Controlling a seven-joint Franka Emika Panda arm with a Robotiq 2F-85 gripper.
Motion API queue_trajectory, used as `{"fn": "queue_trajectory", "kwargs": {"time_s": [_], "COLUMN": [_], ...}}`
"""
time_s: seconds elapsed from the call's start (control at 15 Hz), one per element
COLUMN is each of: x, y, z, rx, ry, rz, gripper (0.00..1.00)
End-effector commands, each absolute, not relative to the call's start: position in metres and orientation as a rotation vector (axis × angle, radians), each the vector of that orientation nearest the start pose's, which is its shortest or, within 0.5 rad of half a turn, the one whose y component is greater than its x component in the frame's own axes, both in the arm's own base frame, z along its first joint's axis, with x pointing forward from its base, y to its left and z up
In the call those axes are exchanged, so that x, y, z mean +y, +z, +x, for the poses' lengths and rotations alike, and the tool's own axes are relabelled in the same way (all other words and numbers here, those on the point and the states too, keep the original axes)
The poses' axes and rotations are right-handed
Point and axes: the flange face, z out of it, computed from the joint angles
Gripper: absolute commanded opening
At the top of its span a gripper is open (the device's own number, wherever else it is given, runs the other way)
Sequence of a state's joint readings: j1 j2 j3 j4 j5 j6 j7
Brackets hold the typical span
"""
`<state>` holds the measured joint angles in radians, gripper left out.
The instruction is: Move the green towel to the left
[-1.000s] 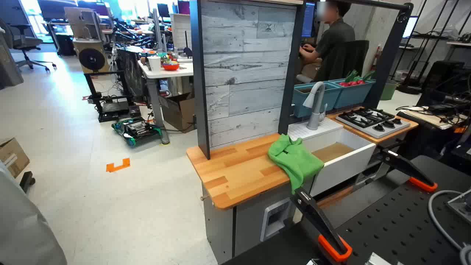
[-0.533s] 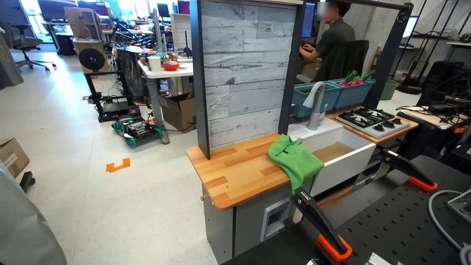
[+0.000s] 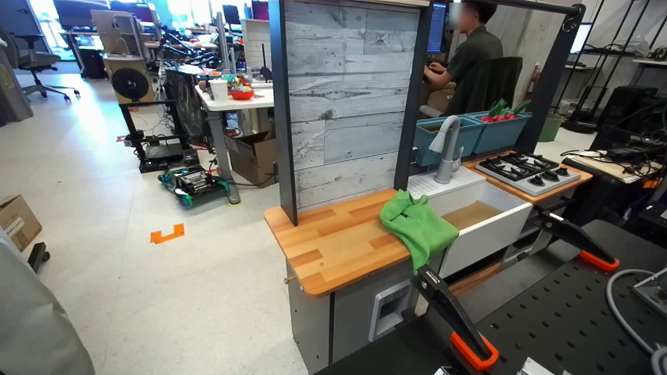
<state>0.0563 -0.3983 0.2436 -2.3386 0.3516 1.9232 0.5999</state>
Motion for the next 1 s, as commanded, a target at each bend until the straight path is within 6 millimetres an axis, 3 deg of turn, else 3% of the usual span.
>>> {"fn": "queue_trajectory", "kwargs": {"time_s": [0.0, 0.33, 0.93], "x": [0.131, 0.075, -0.044], "y": [0.453, 0.400, 0.298], "z": [0.427, 0.454, 0.511], "rx": [0.699, 0.814, 1.141], "ry": [0.126, 0.103, 0.017], "rz": [-2.875, -2.873, -2.729], "gripper": [1.00, 1.00, 1.00]}}
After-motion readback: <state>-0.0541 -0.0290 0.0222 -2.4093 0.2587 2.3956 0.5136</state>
